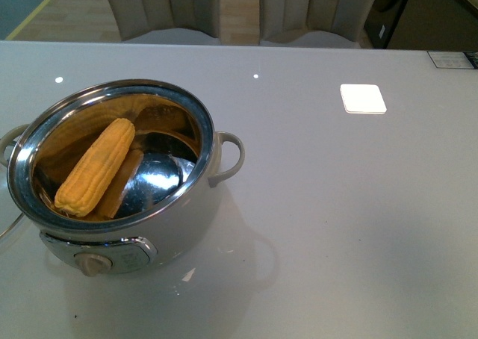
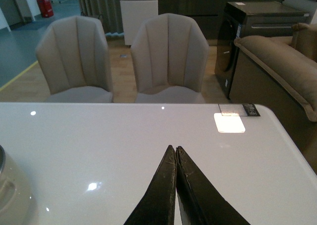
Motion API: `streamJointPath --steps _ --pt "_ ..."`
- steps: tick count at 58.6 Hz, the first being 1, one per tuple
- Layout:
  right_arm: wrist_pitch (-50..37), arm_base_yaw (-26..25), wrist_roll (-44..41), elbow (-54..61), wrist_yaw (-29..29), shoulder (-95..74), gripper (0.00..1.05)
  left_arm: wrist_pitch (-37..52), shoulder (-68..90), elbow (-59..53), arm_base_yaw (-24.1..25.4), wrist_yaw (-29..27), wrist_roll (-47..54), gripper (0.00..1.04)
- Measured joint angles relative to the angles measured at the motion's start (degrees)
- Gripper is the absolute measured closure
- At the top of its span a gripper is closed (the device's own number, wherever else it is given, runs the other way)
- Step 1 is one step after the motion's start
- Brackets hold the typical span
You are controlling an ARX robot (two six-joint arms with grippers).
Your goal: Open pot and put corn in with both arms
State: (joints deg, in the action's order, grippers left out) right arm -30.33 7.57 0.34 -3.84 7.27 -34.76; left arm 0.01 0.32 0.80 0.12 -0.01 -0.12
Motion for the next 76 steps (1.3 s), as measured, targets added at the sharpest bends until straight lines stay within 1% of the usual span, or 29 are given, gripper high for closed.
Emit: streamJointPath --steps 5,8,10,15,42,61,63,64,66,76 --pt "1.9 -1.2 0.0 0.8 -1.2 2.8 1.03 0.0 0.0 0.0 0.0 0.0 0.0 0.07" --pt "3.5 -4.0 0.0 1.2 -5.6 4.7 1.03 0.0 0.0 0.0 0.0 0.0 0.0 0.07" --pt "4.2 -5.5 0.0 1.4 -6.7 5.7 1.03 0.0 0.0 0.0 0.0 0.0 0.0 0.07" --pt "3.1 -7.2 0.0 2.8 -7.0 6.9 1.03 0.0 0.0 0.0 0.0 0.0 0.0 0.07" --pt "14.3 -7.4 0.0 2.8 -7.1 18.8 1.03 0.0 0.0 0.0 0.0 0.0 0.0 0.07" --pt "20.0 -7.4 0.0 2.8 -7.1 24.5 1.03 0.0 0.0 0.0 0.0 0.0 0.0 0.07" --pt "21.3 -7.4 0.0 2.8 -7.1 25.7 1.03 0.0 0.0 0.0 0.0 0.0 0.0 0.07" --pt "24.6 -7.4 0.0 2.8 -7.2 27.9 1.03 0.0 0.0 0.0 0.0 0.0 0.0 0.07" --pt "28.5 -7.4 0.0 2.8 -7.2 31.1 1.03 0.0 0.0 0.0 0.0 0.0 0.0 0.07" --pt "30.1 -7.4 0.0 2.8 -7.2 34.3 1.03 0.0 0.0 0.0 0.0 0.0 0.0 0.07"
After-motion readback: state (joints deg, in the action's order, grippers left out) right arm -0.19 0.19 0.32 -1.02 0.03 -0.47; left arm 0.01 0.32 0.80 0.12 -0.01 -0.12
